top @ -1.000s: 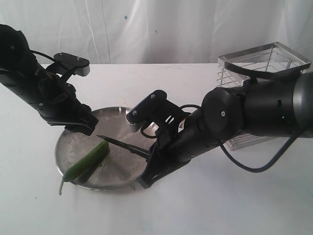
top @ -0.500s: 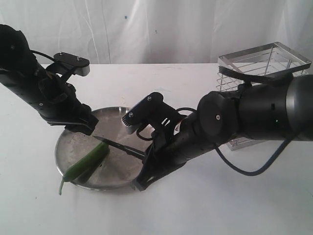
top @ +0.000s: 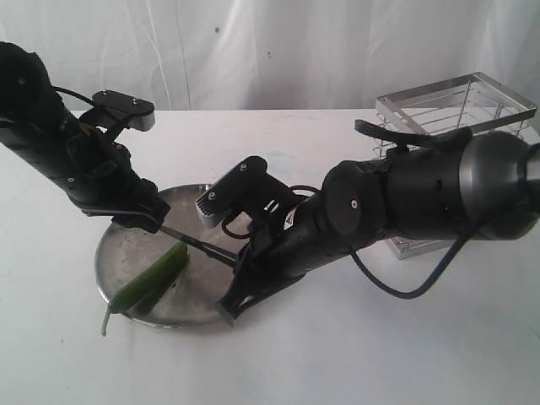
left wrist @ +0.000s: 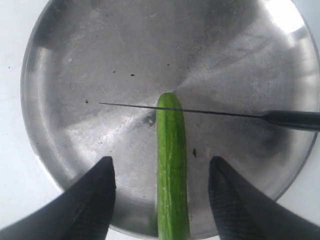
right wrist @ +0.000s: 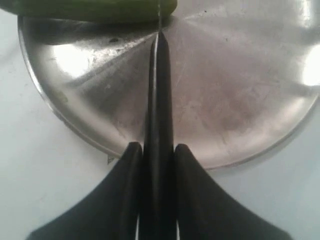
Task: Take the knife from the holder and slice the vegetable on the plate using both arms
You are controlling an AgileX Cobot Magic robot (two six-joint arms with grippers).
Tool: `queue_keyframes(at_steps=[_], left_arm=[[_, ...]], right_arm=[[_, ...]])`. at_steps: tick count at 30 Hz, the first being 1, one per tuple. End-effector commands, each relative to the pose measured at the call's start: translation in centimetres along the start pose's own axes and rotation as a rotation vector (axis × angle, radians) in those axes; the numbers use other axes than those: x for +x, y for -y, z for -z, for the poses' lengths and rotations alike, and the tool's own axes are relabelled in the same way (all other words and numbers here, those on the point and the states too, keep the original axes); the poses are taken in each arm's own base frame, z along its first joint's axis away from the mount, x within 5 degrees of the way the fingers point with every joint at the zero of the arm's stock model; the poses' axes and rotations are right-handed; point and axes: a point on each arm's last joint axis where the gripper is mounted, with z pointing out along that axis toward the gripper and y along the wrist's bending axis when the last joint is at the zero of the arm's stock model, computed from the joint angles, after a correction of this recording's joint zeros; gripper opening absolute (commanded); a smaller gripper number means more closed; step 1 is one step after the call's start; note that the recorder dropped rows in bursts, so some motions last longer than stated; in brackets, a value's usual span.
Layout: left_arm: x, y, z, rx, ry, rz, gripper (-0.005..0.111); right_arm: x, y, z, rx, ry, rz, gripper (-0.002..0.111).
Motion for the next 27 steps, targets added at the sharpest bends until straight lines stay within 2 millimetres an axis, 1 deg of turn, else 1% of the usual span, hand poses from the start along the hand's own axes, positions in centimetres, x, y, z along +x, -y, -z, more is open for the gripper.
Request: queue_keyframes(at_steps=[1,9,23,27], left_arm=[[0.15,0.28,0.32,0.008,0.0,0.009,0.059],[-0.03,0.31,0.32,0.011,0.019,0.038,0.059],[-0.08,0.33,0.32,0.014,0.025,0.045,0.059],[-0.06,0.32,0.01,0.018,0.017,0.05,0.059]], right_arm=[[-0.14,-0.13,0.13,-0.01,-0.006,0.005,0.0],[0.02,-0.22,0.11,-0.02,-0.023,0.005,0.0],[-0.15,-0.11,0.11,-0.008,-0.004,-0.006,0.0],[0.32,-0.1,-0.78,-0.012,-0.031,-0.014,0.0]])
